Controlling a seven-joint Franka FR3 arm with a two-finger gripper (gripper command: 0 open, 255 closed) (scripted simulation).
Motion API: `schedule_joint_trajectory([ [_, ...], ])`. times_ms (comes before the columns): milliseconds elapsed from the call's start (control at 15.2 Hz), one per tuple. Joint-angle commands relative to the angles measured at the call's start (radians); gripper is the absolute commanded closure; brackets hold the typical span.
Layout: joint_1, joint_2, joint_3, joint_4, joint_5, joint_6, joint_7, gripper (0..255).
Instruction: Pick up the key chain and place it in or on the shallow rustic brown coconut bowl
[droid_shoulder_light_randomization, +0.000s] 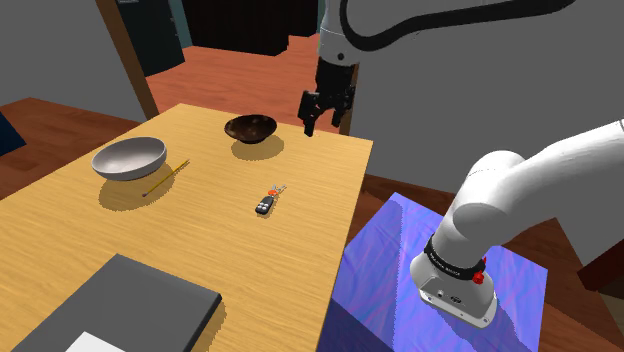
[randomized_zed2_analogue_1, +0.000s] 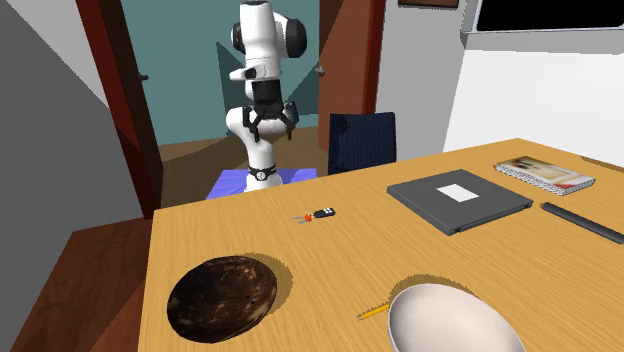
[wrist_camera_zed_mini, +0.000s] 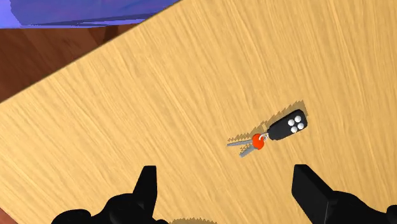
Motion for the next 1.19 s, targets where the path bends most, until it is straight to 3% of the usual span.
schedule_joint_trajectory([
  [0,0.007,0.052,0.044,0.002,0.009,0.045,0.048,0],
  [528,0.011,0.297,0.208,0.037,-0.004,0.223,0.238,0],
  [924,0.001,0.529,0.315,0.118,-0.098,0.332,0.420,0],
  [1122,0.002,0.573,0.325,0.116,-0.122,0.369,0.448,0],
])
